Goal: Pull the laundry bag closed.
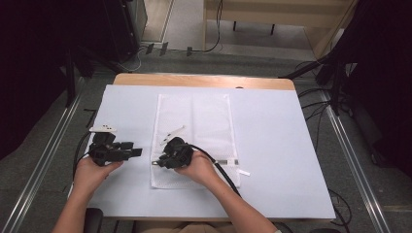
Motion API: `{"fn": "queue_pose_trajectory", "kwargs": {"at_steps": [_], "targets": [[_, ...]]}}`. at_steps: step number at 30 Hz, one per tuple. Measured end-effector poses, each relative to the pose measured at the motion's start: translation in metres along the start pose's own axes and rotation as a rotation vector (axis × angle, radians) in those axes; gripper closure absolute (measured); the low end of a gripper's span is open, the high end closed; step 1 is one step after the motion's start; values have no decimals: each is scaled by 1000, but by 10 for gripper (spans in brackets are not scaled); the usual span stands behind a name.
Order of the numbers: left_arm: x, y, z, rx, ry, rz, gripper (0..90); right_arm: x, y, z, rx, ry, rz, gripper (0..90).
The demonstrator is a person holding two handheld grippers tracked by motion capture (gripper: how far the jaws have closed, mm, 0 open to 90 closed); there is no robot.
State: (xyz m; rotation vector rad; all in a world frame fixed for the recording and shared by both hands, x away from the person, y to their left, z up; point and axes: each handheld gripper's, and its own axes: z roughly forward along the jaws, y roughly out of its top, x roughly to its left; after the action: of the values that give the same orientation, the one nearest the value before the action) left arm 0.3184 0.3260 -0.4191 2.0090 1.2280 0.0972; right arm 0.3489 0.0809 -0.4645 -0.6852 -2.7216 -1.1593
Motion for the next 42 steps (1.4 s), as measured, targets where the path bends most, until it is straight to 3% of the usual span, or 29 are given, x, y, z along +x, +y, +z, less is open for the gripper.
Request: {"fn": "queue_pose_trajectory", "kwargs": {"at_steps": [4, 12, 21, 26, 42], "targets": [[0, 0, 0, 1, 1, 1, 436, 2, 3, 4, 5, 9, -7, 780], [1, 0, 0, -3, -1, -5, 437, 10, 5, 8, 12, -16, -52, 846], [3, -2, -2, -8, -2, -18, 450, 14, 4, 13, -16, -27, -76, 841], [4, -3, -3, -2, -3, -13, 459, 19, 4, 13, -15, -53, -126, 882], [-6, -7, 3, 33, -75, 45, 479, 13, 19, -12, -38, -45, -135, 882]]}}
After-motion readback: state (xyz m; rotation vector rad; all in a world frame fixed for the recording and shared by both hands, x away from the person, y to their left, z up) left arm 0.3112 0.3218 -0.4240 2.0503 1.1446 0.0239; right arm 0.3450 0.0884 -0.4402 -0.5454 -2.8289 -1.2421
